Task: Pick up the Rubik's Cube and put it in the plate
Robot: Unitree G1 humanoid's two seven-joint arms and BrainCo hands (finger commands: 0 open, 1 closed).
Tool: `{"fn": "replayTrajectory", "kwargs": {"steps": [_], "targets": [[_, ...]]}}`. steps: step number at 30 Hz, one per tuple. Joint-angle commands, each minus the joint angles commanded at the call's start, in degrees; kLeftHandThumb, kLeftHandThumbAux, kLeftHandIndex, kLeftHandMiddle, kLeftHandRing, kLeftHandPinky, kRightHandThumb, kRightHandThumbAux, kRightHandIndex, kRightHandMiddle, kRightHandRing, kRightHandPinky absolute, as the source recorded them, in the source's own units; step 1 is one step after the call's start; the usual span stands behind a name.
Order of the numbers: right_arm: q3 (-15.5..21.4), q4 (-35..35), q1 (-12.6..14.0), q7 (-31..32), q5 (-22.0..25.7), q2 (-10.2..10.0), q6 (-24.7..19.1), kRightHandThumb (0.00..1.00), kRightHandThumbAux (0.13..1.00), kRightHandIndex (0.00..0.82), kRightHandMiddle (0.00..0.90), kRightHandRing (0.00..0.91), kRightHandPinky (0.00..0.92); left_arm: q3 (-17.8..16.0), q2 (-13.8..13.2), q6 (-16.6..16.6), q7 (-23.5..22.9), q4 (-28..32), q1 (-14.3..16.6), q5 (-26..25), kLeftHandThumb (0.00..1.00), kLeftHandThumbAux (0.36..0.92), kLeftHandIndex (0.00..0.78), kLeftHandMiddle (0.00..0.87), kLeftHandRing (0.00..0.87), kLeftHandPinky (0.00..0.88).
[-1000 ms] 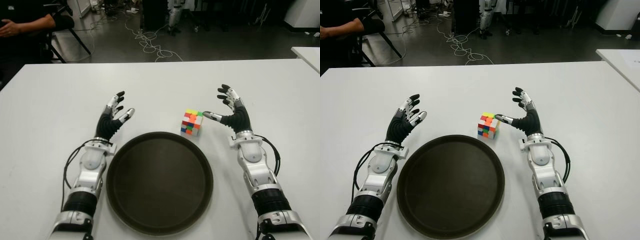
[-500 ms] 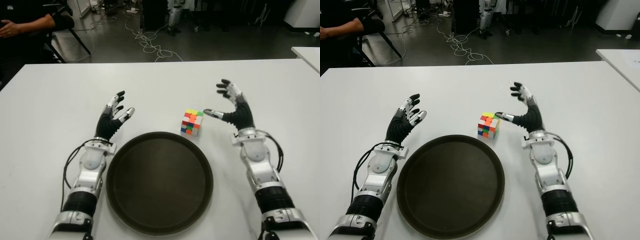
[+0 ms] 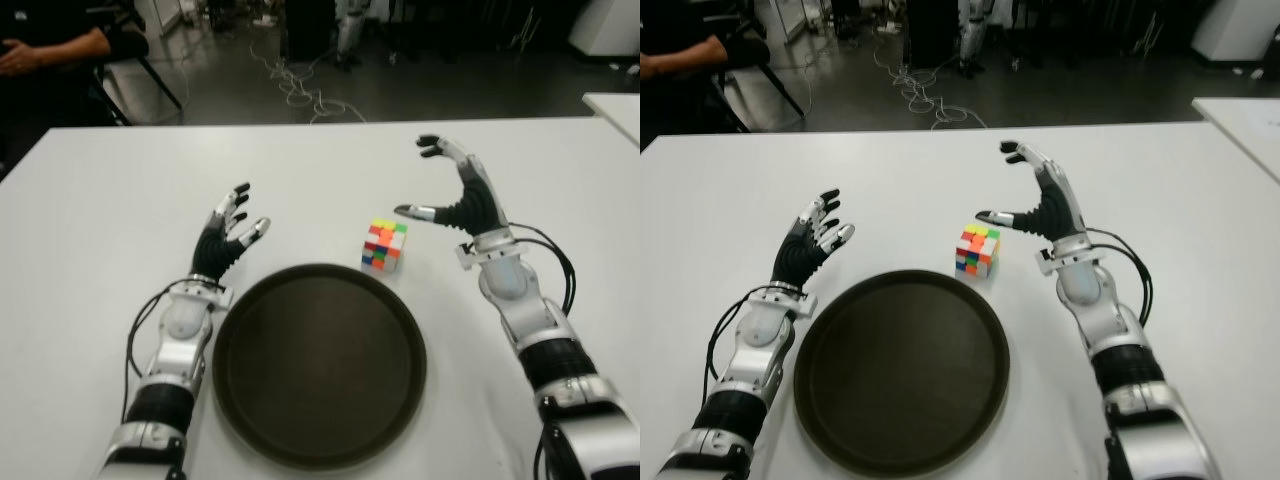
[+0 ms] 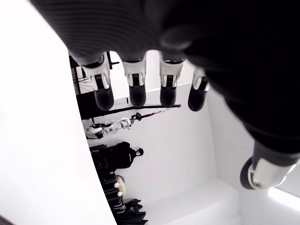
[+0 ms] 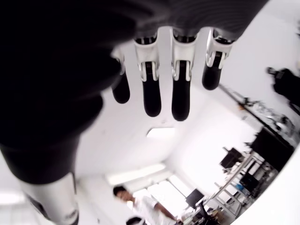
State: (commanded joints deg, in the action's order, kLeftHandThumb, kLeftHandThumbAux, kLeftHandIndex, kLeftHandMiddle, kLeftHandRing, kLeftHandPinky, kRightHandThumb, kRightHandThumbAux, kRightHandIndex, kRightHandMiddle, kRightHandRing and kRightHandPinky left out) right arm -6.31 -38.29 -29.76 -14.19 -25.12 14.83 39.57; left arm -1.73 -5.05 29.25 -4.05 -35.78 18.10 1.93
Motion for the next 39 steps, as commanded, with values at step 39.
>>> {"fn": "replayTrajectory", "kwargs": {"steps": [39], "targets": [[-14.2, 2.3, -1.3, 3.5, -17.0, 7.9, -2.5, 0.000, 0.777, 0.111, 0.146, 0.172, 0.178, 0.4, 0.6, -1.1, 0.7, 2.6, -1.0, 0.3, 0.000, 0.570, 0.055, 0.081, 0.026, 0.000]]}}
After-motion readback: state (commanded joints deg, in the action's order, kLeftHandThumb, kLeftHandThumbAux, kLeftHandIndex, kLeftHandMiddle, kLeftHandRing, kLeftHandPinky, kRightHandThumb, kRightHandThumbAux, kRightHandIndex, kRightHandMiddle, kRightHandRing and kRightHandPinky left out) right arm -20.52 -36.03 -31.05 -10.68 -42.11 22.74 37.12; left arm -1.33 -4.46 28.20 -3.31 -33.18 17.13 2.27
